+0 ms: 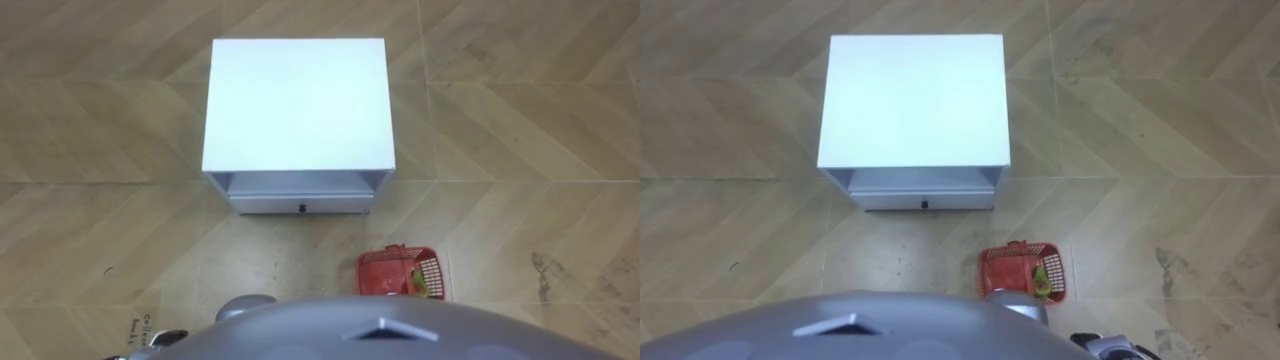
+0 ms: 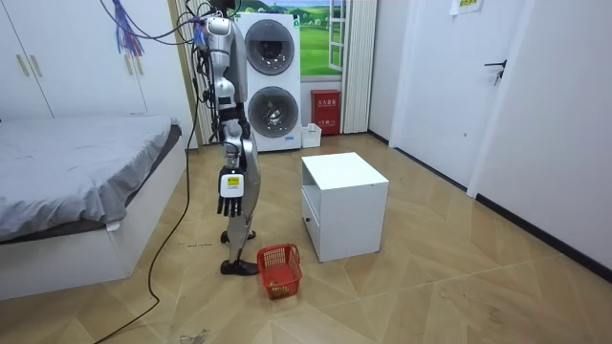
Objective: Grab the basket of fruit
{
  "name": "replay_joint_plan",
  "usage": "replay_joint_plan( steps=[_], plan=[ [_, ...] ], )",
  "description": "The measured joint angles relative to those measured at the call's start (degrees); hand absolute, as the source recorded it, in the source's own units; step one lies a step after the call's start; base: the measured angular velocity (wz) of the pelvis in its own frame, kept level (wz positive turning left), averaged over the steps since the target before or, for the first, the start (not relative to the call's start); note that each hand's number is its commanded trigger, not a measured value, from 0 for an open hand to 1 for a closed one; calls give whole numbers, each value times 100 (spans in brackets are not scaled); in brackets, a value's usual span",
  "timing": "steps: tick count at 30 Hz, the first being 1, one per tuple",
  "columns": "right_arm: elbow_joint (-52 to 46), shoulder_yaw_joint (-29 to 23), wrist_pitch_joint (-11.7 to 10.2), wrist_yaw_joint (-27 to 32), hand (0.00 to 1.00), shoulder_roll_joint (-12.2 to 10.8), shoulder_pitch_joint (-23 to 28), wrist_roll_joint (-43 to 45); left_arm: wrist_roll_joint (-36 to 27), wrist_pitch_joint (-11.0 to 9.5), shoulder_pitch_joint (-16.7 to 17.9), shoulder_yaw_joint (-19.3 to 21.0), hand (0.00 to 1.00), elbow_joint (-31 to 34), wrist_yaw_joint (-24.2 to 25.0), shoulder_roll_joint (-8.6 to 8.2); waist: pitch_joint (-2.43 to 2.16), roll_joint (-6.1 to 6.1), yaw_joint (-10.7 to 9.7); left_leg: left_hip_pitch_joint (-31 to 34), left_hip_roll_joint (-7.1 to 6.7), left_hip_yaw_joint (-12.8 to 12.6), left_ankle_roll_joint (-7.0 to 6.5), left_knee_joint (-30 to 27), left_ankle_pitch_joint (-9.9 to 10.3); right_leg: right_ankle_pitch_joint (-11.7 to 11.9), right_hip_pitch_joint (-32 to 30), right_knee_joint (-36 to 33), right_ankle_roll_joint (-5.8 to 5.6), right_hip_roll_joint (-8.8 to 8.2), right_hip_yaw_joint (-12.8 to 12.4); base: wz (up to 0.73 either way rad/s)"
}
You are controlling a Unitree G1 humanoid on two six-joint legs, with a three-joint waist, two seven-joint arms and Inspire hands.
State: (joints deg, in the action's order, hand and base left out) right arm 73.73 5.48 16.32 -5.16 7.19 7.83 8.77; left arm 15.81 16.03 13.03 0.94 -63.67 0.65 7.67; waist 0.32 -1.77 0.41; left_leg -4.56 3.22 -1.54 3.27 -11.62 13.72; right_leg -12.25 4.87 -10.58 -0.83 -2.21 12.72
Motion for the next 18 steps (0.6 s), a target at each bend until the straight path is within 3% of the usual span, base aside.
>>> replay_joint_plan(
  steps=[15,18],
  plan=[
    [1,0,0,7,0,-2,5,-224,5,0,1,-4,0,-41,3,-6,-31,36,-2,-27,-2,-13,0,-2,0,0,14,-27,-1,-10,-6,0],
    [0,-3,-1,4,0,-1,10,-224,2,-3,14,-2,0,-45,34,-2,-12,26,-11,-53,-3,-19,-4,-17,2,0,21,-65,-2,-24,7,0]
  ],
)
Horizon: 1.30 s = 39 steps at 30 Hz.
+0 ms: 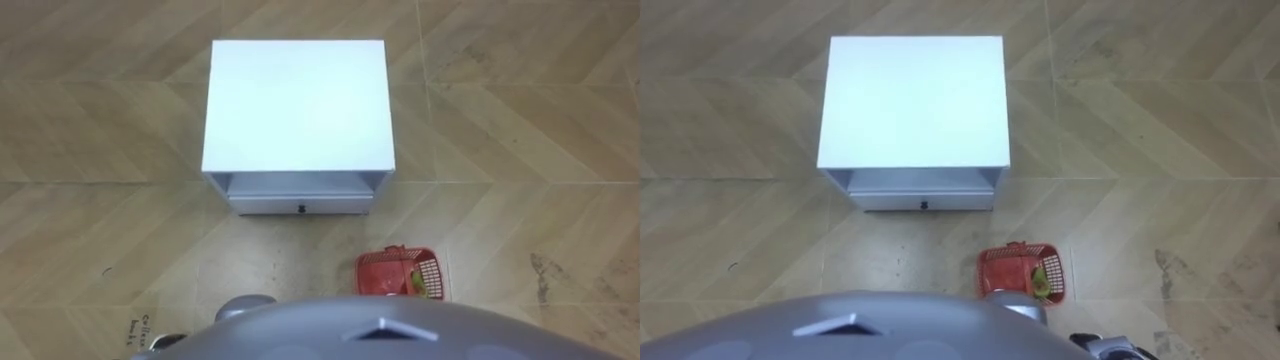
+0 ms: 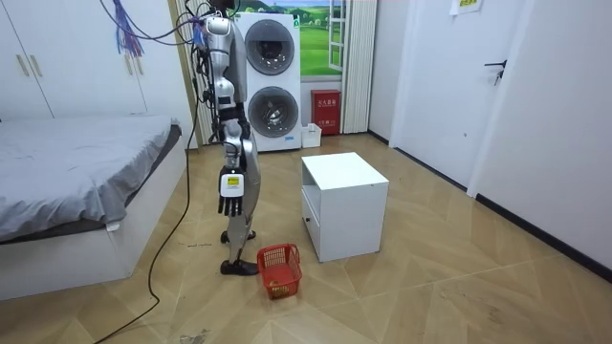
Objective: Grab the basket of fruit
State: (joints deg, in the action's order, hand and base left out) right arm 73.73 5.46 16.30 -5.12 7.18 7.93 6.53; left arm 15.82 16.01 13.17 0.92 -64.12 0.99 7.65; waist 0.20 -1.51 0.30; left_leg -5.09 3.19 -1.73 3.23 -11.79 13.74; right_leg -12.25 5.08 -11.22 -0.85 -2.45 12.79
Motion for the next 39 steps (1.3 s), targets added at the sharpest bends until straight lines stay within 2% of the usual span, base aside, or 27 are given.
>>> replay_joint_plan(
  steps=[3,5,8,10,12,13,14,15,16,17,18,19,20,21,22,24,25,26,27,28,29,30,32,33,34,37,39],
  plan=[
    [-4,-10,-7,18,0,-1,0,4,-10,-39,-21,8,0,-5,96,-2,24,44,-4,86,-2,-49,-85,-141,55,-4,-54,-68,-2,-50,-16,0],
    [-6,-27,-13,7,0,-5,-2,22,-48,-91,-32,32,0,-13,97,3,22,61,-15,199,-26,-113,-163,-296,106,-62,-188,-205,-34,-114,-14,4],
    [4,-235,-28,26,0,31,-6,55,-63,-151,-166,224,0,-199,126,2,30,51,4,436,-141,-238,-272,-627,174,-161,-464,-620,-104,-259,-60,-3],
    [-42,-280,-74,65,0,75,-66,57,-63,-166,-172,381,0,-270,154,9,19,63,17,643,-178,-433,-381,-831,235,-150,-708,-850,-145,-345,-179,-27],
    [-129,-295,-136,129,0,166,-178,60,-65,-263,-233,605,0,-454,218,16,-6,138,10,1063,-212,-483,-548,-1116,335,8,-1058,-916,-257,-372,-331,-20],
    [-155,-315,-133,129,0,184,-258,70,-64,-286,-241,669,0,-495,227,23,-19,163,6,1193,-211,-519,-577,-1138,351,75,-1144,-872,-299,-371,-342,-6],
    [-267,-471,-121,137,0,187,-331,89,-65,-377,-265,820,0,-577,246,62,-70,243,-11,1474,-140,-612,-684,-1305,409,9,-1434,-1312,-315,-479,-333,47],
    [-273,-625,-135,153,0,175,-286,73,-34,-438,-296,936,0,-623,257,132,-30,154,-102,1678,-234,-675,-813,-1566,489,-300,-1685,-2636,-301,-786,-347,77],
    [-263,-681,-127,173,0,169,-232,28,-32,-462,-291,975,0,-621,266,185,-17,88,-80,1710,-323,-745,-861,-1644,524,-340,-1737,-3380,-298,-955,-436,98],
    [-239,-676,-94,245,0,191,-203,-93,-49,-513,-268,960,0,-617,278,275,-18,-77,108,1798,-443,-893,-946,-1828,602,-309,-1742,-4610,-288,-1133,-692,49],
    [-260,-664,-92,347,0,265,-332,-233,-84,-512,-283,954,0,-622,284,308,-32,-134,286,2097,-459,-931,-1020,-2139,707,-161,-1714,-5388,-251,-1130,-854,26],
    [-261,-611,-147,423,0,329,-562,-299,-191,-490,-303,952,0,-633,283,365,-57,-150,370,2501,-458,-933,-1068,-2490,775,9,-1667,-5839,-220,-1134,-899,7],
    [-258,-552,-151,461,0,367,-689,-306,-243,-480,-345,948,0,-649,279,396,-55,-176,386,2736,-458,-917,-1098,-2686,802,68,-1630,-5954,-217,-1137,-890,19],
    [-245,-551,-189,516,0,433,-960,-455,-365,-472,-474,938,0,-712,266,475,-47,-257,425,3231,-455,-902,-1151,-3096,850,95,-1523,-6005,-235,-1144,-904,19],
    [-237,-552,-214,520,0,459,-1081,-559,-437,-471,-530,930,0,-730,241,512,-34,-276,429,3487,-451,-899,-1168,-3315,887,94,-1496,-5995,-243,-1143,-931,17],
    [-265,-434,-458,533,0,523,-1557,-863,-622,-469,-869,848,0,-754,98,636,-22,-291,425,4608,-408,-837,-1198,-4435,1157,31,-1387,-5924,-348,-1129,-1031,18],
    [-260,-387,-584,533,0,504,-1766,-923,-718,-508,-1126,810,0,-869,-17,710,-3,-334,447,5193,-411,-828,-1216,-5124,1326,-30,-1360,-5966,-426,-1129,-1161,21],
    [-246,-353,-646,532,0,496,-1842,-1000,-766,-526,-1281,781,0,-945,-81,730,13,-354,457,5467,-418,-827,-1230,-5497,1424,-98,-1350,-5997,-456,-1141,-1229,26],
    [-224,-277,-777,525,0,493,-1941,-1123,-911,-621,-1589,717,0,-1109,-211,750,45,-378,468,5993,-460,-828,-1249,-6237,1608,-396,-1369,-6202,-527,-1165,-1341,31],
    [-197,-271,-843,519,0,498,-1953,-1136,-974,-659,-1750,662,0,-1203,-274,736,66,-354,436,6243,-498,-814,-1266,-6601,1679,-841,-1372,-6514,-560,-1156,-1404,48],
    [-110,-222,-904,513,0,492,-1946,-1143,-1075,-741,-1955,474,0,-1314,-324,704,100,-350,411,6632,-540,-834,-1297,-7226,1802,-1489,-1444,-7201,-547,-1159,-1446,48],
    [-57,-208,-899,490,0,460,-1892,-1144,-1137,-842,-2012,294,0,-1335,-328,682,107,-396,415,6960,-607,-865,-1270,-7671,1885,-1842,-1577,-7837,-464,-1145,-1517,41],
    [23,-211,-863,482,0,452,-1750,-1182,-1188,-916,-2035,132,0,-1380,-334,665,131,-424,420,7330,-603,-903,-1279,-8143,1927,-1986,-1833,-8644,-388,-1152,-1619,23],
    [31,-209,-872,488,0,456,-1649,-1293,-1254,-966,-2018,42,0,-1416,-395,664,156,-448,393,7519,-602,-925,-1283,-8344,1930,-2016,-1968,-9022,-384,-1151,-1682,18],
    [46,-209,-872,499,0,458,-1554,-1405,-1375,-1007,-1944,-70,0,-1455,-492,652,162,-460,322,7668,-604,-931,-1286,-8513,1931,-2027,-2047,-9299,-397,-1149,-1693,13],
    [76,-210,-878,554,0,454,-1437,-1648,-1420,-1058,-1833,-246,0,-1586,-601,618,163,-460,244,7856,-601,-936,-1315,-8769,1948,-2044,-2129,-9669,-413,-1164,-1690,9],
    [127,-207,-955,632,0,453,-1437,-1839,-1408,-1222,-1708,-431,0,-1584,-711,605,156,-473,151,7884,-609,-993,-1338,-8873,1962,-2047,-2122,-9855,-417,-1256,-1694,4]
  ],
)
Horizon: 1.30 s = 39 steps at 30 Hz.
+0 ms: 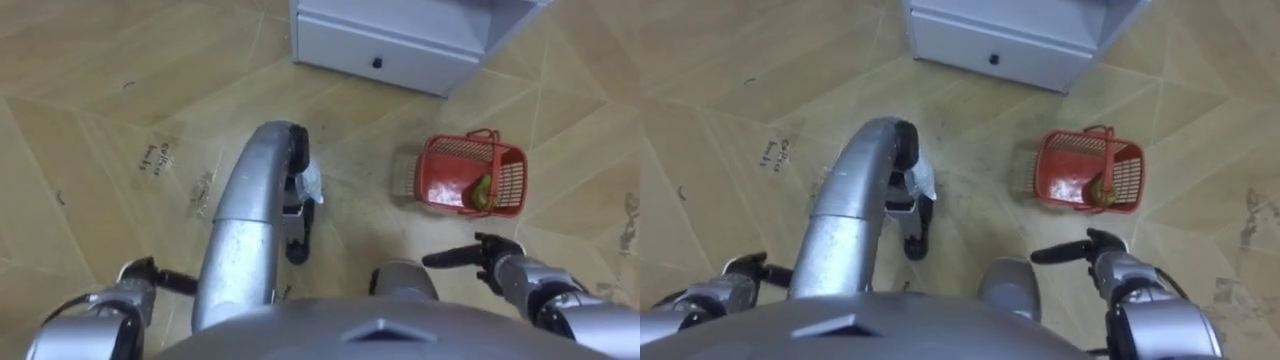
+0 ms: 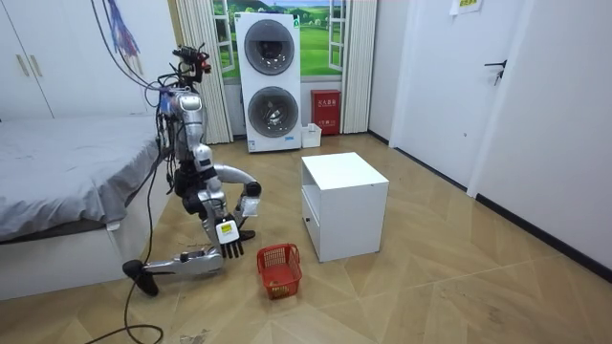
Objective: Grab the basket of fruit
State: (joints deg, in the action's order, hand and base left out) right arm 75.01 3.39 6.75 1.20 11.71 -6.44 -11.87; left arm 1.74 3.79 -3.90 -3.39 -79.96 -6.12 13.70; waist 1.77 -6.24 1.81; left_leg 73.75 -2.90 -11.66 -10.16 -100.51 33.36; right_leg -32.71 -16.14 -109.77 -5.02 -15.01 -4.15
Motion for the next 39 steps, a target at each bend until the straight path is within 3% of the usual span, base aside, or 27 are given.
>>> replay_joint_plan(
  steps=[2,5,10,12,15,16,17,18,21,30,32,39],
  plan=[
    [3,-9,-90,96,0,-3,2,-59,5,-146,54,-32,0,-25,-83,-9,-1,-1,-36,0,-8,-42,2,-24,2,-9,7,-86,-19,-28,-30,2],
    [-7,-20,-146,211,0,-21,32,-87,4,-356,137,-29,0,-49,-174,-6,-42,-49,-150,0,-62,-89,33,-27,-4,-21,12,-167,-50,-83,-59,6],
    [-89,-22,-183,337,0,-97,180,-26,4,-502,325,-29,0,-50,-250,-12,-89,-131,-303,-1,-41,-88,141,-121,5,-25,35,-358,-43,-79,-78,2],
    [-215,-28,-192,418,0,-98,249,82,-2,-557,484,-37,0,-50,-256,-16,-89,-135,-369,15,35,-79,239,-254,49,-113,54,-537,31,-93,-104,-7],
    [-432,-30,-201,623,0,-98,244,139,-9,-562,624,-206,0,-35,-286,-23,-82,-153,-514,109,18,-74,385,-431,79,-352,134,-796,79,-115,-150,-1],
    [-487,-33,-202,658,0,-77,223,138,-15,-557,640,-255,0,-35,-310,-55,-43,-124,-529,129,23,-28,422,-473,87,-377,121,-842,102,-79,-178,-22],
    [-649,-44,-219,787,0,-51,191,130,-46,-577,665,-274,0,-34,-338,-156,-50,-60,-537,142,-14,53,514,-463,59,-401,93,-854,123,-41,-251,-27],
    [-765,-48,-312,881,0,-62,177,113,-124,-579,694,-371,0,-37,-338,-199,-46,-72,-596,140,-96,132,590,-449,39,-405,83,-855,131,-42,-303,-30],
    [-1011,-55,-441,1060,0,-96,103,82,-191,-638,720,-400,0,-37,-345,-201,-44,-90,-671,97,-207,231,707,-403,38,-403,64,-857,125,-66,-410,-15],
    [-1474,-247,-445,1429,0,-41,-126,94,-236,-806,700,-599,0,-39,-352,-177,-47,-104,-780,183,-317,293,765,-379,25,-404,-70,-894,111,-110,-560,-5],
    [-1528,-257,-454,1498,0,-21,-139,114,-230,-808,697,-599,0,-42,-371,-164,-46,-106,-767,189,-381,296,831,-342,44,-403,-70,-902,111,-152,-532,9],
    [-1731,-305,-463,1575,0,-14,-320,78,-229,-805,783,-658,0,-66,-380,-44,-39,-112,-602,266,-456,286,836,-338,39,-408,-107,-897,100,-211,-507,3]
  ],
)
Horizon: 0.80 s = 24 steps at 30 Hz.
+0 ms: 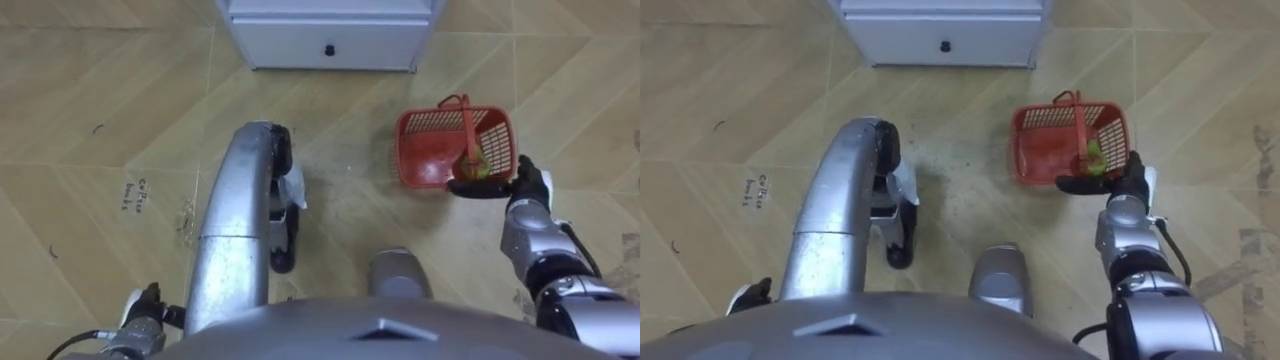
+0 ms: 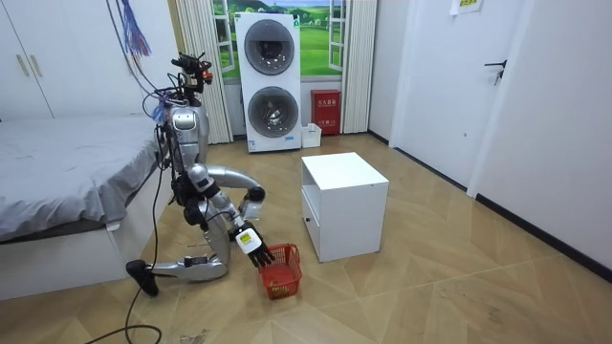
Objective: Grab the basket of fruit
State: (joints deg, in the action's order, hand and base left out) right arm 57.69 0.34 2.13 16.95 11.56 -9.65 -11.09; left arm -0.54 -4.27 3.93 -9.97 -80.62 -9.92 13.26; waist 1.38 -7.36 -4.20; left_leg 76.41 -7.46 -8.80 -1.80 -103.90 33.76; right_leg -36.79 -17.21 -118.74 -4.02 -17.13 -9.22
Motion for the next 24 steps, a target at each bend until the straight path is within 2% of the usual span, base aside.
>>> replay_joint_plan(
  steps=[4,7,10,13,15,17,20,22,24],
  plan=[
    [-17,-2,-3,51,0,113,-305,0,-9,-11,63,-83,0,1,-73,104,12,19,21,12,-3,-6,0,3,0,0,-14,-2,0,-8,-4,0],
    [-124,-1,-25,95,0,288,-488,-40,-60,-12,99,-211,0,5,-79,158,12,26,82,80,-17,-18,0,8,0,0,-89,-4,0,-32,-16,0],
    [-136,0,-30,65,0,528,-582,-245,-271,-16,106,-214,0,25,-69,173,24,7,291,136,-29,-70,-7,23,-3,0,-161,4,0,-88,-25,0],
    [-115,6,-35,-32,0,631,-602,-388,-276,-6,130,-206,0,25,-63,195,29,2,397,171,-36,-68,-11,36,-12,-2,-190,2,-5,-86,7,5],
    [177,18,-89,-140,0,711,-648,-428,-360,10,126,-240,0,23,-11,219,58,-29,520,192,-38,-68,-8,40,-21,-2,-200,0,-5,-77,43,4],
    [321,20,-88,-166,0,735,-683,-438,-391,15,133,-340,0,23,81,277,109,-46,601,214,-38,-65,-8,40,-27,-2,-214,-3,-5,-74,54,4],
    [489,38,-92,-245,0,766,-775,-456,-405,46,165,-391,0,23,176,350,113,-46,632,307,-43,-76,-32,35,-42,-3,-300,-11,-6,-71,70,4],
    [574,88,-98,-353,0,863,-826,-619,-460,48,167,-419,0,23,213,373,122,-18,642,360,-44,-101,-63,33,-58,-4,-342,-14,-10,-88,90,6],
    [878,100,-107,-470,0,1060,-972,-886,-526,55,169,-449,0,24,308,378,135,19,653,413,-44,-181,-122,49,-90,-6,-401,-19,-12,-172,91,6]
  ],
)
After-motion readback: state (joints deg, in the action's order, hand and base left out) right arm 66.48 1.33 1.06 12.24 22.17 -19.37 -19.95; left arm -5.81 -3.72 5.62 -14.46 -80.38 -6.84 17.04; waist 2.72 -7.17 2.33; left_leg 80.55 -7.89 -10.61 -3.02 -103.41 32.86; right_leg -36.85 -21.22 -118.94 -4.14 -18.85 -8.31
